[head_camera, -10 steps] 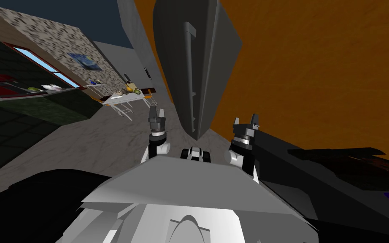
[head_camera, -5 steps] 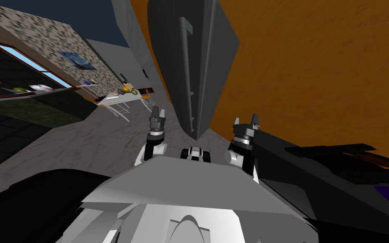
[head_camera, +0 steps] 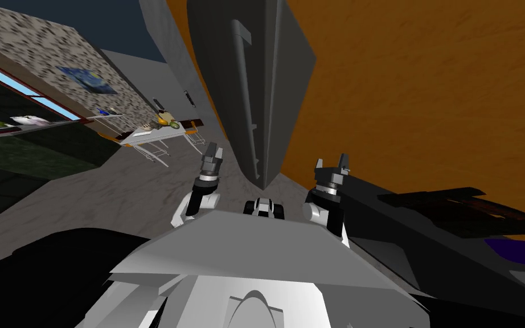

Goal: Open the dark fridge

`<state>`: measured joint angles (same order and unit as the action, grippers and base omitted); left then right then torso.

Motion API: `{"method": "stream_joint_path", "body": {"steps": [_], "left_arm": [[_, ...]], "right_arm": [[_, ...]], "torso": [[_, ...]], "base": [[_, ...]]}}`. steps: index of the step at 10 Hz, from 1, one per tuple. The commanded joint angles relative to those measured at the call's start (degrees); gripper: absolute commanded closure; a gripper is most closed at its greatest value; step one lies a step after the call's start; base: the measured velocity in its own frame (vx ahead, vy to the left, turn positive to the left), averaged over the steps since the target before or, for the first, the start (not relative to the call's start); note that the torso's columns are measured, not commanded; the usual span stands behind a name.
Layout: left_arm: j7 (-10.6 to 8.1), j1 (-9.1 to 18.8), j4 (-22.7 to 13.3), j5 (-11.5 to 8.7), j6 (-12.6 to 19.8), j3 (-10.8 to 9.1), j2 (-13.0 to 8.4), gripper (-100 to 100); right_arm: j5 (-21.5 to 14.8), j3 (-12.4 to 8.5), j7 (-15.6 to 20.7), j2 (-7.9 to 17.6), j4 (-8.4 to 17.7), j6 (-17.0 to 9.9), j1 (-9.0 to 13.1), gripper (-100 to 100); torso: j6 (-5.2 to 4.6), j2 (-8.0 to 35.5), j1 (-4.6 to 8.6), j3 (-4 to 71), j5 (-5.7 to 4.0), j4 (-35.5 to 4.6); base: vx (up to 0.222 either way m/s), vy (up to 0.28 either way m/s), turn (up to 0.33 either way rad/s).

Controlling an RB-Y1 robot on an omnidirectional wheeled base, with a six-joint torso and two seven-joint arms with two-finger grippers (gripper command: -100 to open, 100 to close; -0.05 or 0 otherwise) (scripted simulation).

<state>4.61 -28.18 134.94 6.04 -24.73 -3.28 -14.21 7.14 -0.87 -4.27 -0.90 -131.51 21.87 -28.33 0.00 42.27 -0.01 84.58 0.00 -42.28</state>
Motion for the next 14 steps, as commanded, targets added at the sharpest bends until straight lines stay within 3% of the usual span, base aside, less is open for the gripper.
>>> {"method": "stream_joint_path", "body": {"steps": [1,3,4,8,9,12,13,14], "left_arm": [[-1.69,-0.52,1.47,-0.25,4.46,-1.7,-3.51,-100],[-3.01,-0.75,2.46,-0.43,7.68,-3.09,-6.34,-100],[-3.01,-0.75,2.46,-0.43,8.09,-3.09,-6.34,-100],[-5.81,-1.25,3.91,-0.83,15.24,-6.06,-12.64,-100],[-5.81,-1.25,3.91,-0.83,15.76,-6.06,-12.64,-100],[-8.02,-1.62,4.33,-1.15,21.22,-8.4,-17.91,-100],[-8.02,-1.62,4.33,-1.15,21.81,-8.4,-17.91,-100],[-8.77,-1.74,4.35,-1.26,23.86,-9.19,-19.73,-100]], "right_arm": [[0.0,0.0,0.0,0.0,0.0,0.0,0.0,0],[0.0,0.0,0.0,0.0,0.0,0.0,0.0,0],[0.0,0.0,0.0,0.0,0.0,0.0,0.0,0],[0.0,0.0,0.0,0.0,0.0,0.0,0.0,0],[0.0,0.0,0.0,0.0,0.0,0.0,0.0,0],[0.0,0.0,0.0,0.0,0.0,0.0,0.0,0],[0.0,0.0,0.0,0.0,0.0,0.0,0.0,0],[0.0,0.0,0.0,0.0,0.0,0.0,0.0,0]], "torso": [[0.0,-0.01,0.0,0.01,0.0,0.0],[0.0,0.01,0.02,-0.01,0.0,0.0],[0.0,0.03,0.01,-0.02,0.0,-0.01],[0.0,-0.01,0.03,0.01,-0.01,0.01],[0.0,-0.01,0.03,0.01,-0.01,0.01],[-0.01,0.0,0.01,0.0,0.0,0.0],[0.0,-0.02,0.03,0.01,-0.01,0.01],[0.02,0.02,0.0,-0.01,0.0,0.0]], "base": [[0.035,-0.018,-0.084],[0.032,-0.02,-0.091],[0.015,-0.009,-0.036],[0.025,-0.016,-0.101],[0.021,-0.011,-0.037],[0.03,-0.016,-0.095],[0.026,-0.013,-0.041],[0.022,-0.012,-0.074]]}}
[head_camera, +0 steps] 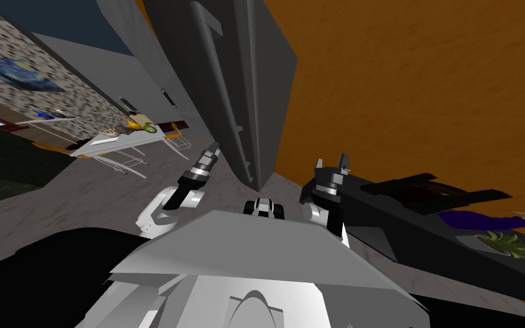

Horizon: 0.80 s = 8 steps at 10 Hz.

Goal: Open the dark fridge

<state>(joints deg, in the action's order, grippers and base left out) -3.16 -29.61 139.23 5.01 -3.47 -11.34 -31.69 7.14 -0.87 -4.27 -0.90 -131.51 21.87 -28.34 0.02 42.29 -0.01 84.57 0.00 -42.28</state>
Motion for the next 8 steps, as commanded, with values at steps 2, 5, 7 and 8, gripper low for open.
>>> {"method": "stream_joint_path", "body": {"steps": [2,5,7,8], "left_arm": [[-2.51,-0.55,-0.02,-0.45,6.0,-2.72,-5.84,-100],[-4.0,-0.78,-0.12,-0.67,10.18,-4.29,-9.36,-100],[-4.74,-0.89,-0.13,-0.78,12.84,-5.07,-11.58,-100],[-5.46,-1.01,-0.1,-0.88,14.36,-5.83,-13.37,-100]], "right_arm": [[0.0,0.0,0.0,0.0,0.0,0.0,0.0,0],[0.0,0.0,0.0,0.0,0.0,0.0,0.0,0],[0.0,0.0,0.0,0.0,0.0,0.0,0.0,0],[0.0,0.0,0.0,0.0,0.0,0.0,0.0,0]], "torso": [[-0.02,0.01,0.0,0.0,0.0,-0.01],[-0.02,0.02,0.0,-0.01,0.0,-0.01],[0.0,0.01,0.0,-0.01,0.0,0.0],[-0.02,0.0,0.01,0.0,0.0,0.0]], "base": [[0.031,-0.015,-0.119],[0.025,-0.011,-0.069],[0.022,-0.009,-0.056],[0.031,-0.014,-0.133]]}}
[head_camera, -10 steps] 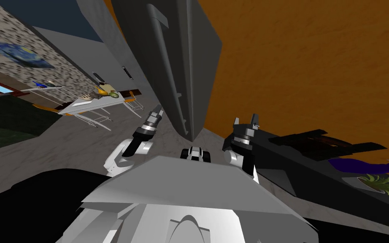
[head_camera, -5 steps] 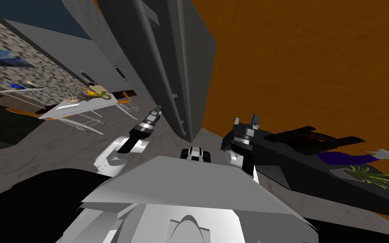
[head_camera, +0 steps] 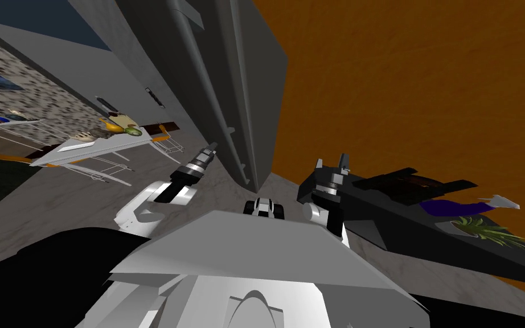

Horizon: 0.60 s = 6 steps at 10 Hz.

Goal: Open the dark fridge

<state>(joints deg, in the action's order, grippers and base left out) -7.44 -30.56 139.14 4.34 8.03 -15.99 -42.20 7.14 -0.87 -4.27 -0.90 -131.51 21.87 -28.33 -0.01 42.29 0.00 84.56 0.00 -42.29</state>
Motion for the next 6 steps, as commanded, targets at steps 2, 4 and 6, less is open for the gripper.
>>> {"method": "stream_joint_path", "body": {"steps": [2,4,6], "left_arm": [[-1.88,-0.17,0.08,-0.31,5.25,-1.92,-4.75,-100],[-3.21,-0.4,0.52,-0.5,8.53,-3.33,-8.24,-100],[-3.83,-0.51,0.88,-0.59,10.59,-3.99,-9.89,-100]], "right_arm": [[0.0,0.0,0.0,0.0,0.0,0.0,0.0,0],[0.0,0.0,0.0,0.0,0.0,0.0,0.0,0],[0.0,0.0,0.0,0.0,0.0,0.0,0.0,0]], "torso": [[0.03,-0.01,-0.01,0.0,0.0,0.0],[0.0,-0.01,0.01,0.01,-0.01,0.0],[0.03,0.0,-0.02,0.0,0.01,0.0]], "base": [[0.023,-0.009,-0.045],[0.031,-0.012,-0.11],[0.022,-0.008,-0.036]]}}
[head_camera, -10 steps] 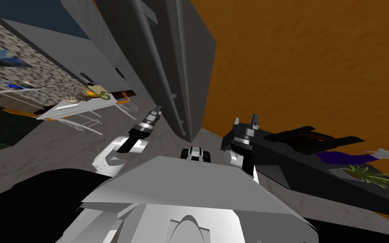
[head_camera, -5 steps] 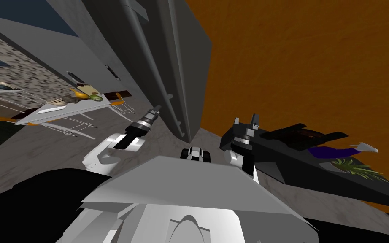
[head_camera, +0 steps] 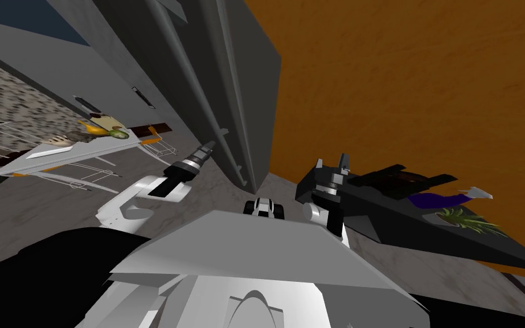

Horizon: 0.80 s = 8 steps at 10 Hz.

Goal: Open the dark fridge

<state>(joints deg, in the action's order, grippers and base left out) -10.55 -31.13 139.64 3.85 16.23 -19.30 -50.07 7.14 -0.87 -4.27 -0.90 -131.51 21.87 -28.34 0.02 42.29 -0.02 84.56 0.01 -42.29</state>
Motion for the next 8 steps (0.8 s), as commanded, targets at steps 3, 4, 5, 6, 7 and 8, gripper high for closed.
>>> {"method": "stream_joint_path", "body": {"steps": [3,4,5,6,7,8], "left_arm": [[-2.34,-0.22,2.07,-0.33,6.79,-2.38,-6.38,-100],[-2.78,-0.3,2.86,-0.39,8.0,-2.85,-7.61,-100],[-3.17,-0.37,3.77,-0.45,9.06,-3.26,-8.7,-100],[-3.5,-0.43,4.79,-0.49,9.96,-3.61,-9.66,-100],[-3.77,-0.48,5.88,-0.53,10.7,-3.89,-10.45,-100],[-3.98,-0.51,6.97,-0.56,11.26,-4.11,-11.07,-100]], "right_arm": [[0.0,0.0,0.0,0.0,0.0,0.0,0.01,0],[0.0,0.0,0.0,0.0,0.0,0.0,0.01,0],[0.0,0.0,0.0,0.0,0.0,0.0,0.0,0],[0.0,0.0,0.0,0.0,0.0,0.0,0.0,0],[0.0,0.0,0.0,0.0,0.0,0.0,0.0,0],[0.0,0.0,0.0,0.0,0.0,0.0,0.0,0]], "torso": [[-0.14,-0.11,0.06,0.1,-0.07,0.0],[-0.24,-0.27,0.17,0.24,-0.15,0.01],[-0.34,-0.41,0.35,0.36,-0.26,0.0],[-0.45,-0.48,0.55,0.44,-0.39,-0.02],[-0.56,-0.53,0.74,0.5,-0.5,-0.05],[-0.63,-0.55,0.98,0.52,-0.62,-0.08]], "base": [[0.02,-0.01,-0.076],[0.015,-0.004,-0.059],[0.011,-0.001,-0.048],[0.004,0.005,-0.042],[0.012,-0.002,-0.016],[0.015,-0.001,-0.003]]}}
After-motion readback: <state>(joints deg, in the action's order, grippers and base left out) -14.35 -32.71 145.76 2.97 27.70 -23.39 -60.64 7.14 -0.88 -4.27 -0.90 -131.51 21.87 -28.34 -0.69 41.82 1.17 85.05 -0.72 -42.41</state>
